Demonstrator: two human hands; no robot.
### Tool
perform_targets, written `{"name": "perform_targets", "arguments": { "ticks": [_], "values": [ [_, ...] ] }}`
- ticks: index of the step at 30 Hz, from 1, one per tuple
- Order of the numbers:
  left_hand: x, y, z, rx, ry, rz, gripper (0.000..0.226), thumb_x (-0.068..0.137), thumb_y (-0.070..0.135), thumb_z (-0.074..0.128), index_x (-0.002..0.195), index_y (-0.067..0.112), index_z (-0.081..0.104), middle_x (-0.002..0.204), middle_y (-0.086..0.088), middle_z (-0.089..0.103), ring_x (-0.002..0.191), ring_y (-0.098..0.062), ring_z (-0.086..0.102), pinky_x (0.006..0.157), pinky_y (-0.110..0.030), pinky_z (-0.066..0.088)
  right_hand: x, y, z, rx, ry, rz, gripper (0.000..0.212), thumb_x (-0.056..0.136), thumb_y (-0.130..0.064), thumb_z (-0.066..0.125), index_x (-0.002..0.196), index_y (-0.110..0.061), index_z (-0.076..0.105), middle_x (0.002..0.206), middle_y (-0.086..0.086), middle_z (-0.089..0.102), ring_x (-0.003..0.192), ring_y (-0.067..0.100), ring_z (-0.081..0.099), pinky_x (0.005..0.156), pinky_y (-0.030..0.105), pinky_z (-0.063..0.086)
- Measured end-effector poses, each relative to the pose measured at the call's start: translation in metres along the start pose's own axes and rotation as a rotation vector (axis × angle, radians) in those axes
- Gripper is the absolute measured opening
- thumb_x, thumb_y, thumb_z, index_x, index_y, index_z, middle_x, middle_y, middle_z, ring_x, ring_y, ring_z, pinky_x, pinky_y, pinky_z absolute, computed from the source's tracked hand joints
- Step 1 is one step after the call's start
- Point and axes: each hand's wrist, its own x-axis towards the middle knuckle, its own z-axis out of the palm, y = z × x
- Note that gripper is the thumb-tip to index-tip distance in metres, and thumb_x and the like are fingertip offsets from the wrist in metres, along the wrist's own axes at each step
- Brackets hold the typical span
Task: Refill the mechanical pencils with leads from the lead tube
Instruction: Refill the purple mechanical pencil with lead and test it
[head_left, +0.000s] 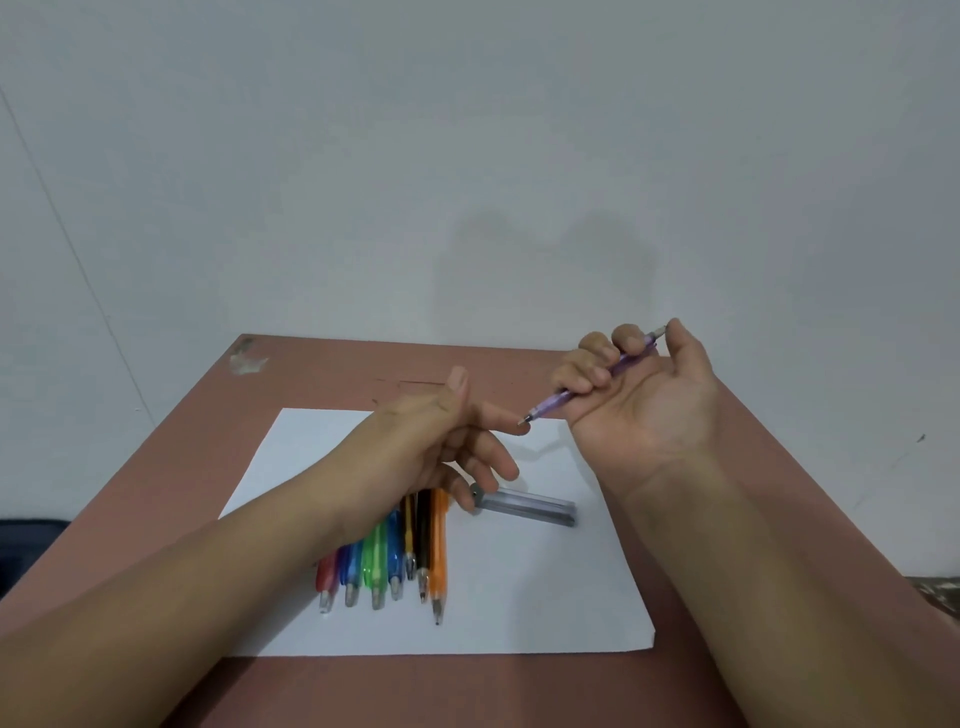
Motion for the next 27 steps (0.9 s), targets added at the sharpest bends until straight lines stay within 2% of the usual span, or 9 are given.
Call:
{"name": "perform_targets", "arguments": {
  "ticks": [7,14,22,27],
  "values": [
    [0.0006,-0.0039,-0.0037,-0.03,-0.048,0.047,0.067,0.091,0.063,0.037,0.11,0.012,0.075,0.096,-0.024,0.07,0.08,-0.033,0.062,0.063,-0.036,0.052,-0.0034,-0.0016,0.0015,0.046,-0.005,-0.032,0.036,0.094,-0.036,0.035,0.064,-0.017,0.036,0.066,0.0,0.032,0.053,0.016,0.027,0.053,0.027,0.029],
    [0.0003,-0.0043,-0.0038,-0.015,-0.05,0.056,0.067,0.093,0.061,0.035,0.112,0.009,0.074,0.097,-0.025,0.07,0.08,-0.033,0.062,0.063,-0.035,0.051,-0.0032,0.0005,0.0012,0.044,-0.007,-0.033,0.041,0.096,-0.042,0.037,0.064,-0.017,0.037,0.065,-0.001,0.033,0.052,0.015,0.028,0.053,0.027,0.029],
    [0.0008,-0.0043,-0.0037,-0.03,-0.041,0.047,0.068,0.094,0.058,0.034,0.112,0.005,0.073,0.095,-0.025,0.069,0.078,-0.032,0.062,0.062,-0.036,0.051,-0.003,-0.0006,-0.0011,0.066,-0.008,-0.045,0.034,0.093,-0.035,0.034,0.064,-0.017,0.034,0.065,0.0,0.031,0.052,0.016,0.026,0.053,0.026,0.028],
    [0.0015,-0.0046,-0.0044,-0.03,-0.046,0.044,0.069,0.093,0.058,0.034,0.113,0.004,0.072,0.095,-0.024,0.069,0.078,-0.032,0.062,0.062,-0.036,0.05,-0.0044,-0.0004,0.0006,0.064,-0.005,-0.055,0.036,0.093,-0.039,0.036,0.064,-0.017,0.034,0.065,0.0,0.03,0.052,0.016,0.026,0.052,0.026,0.028]
  ]
}}
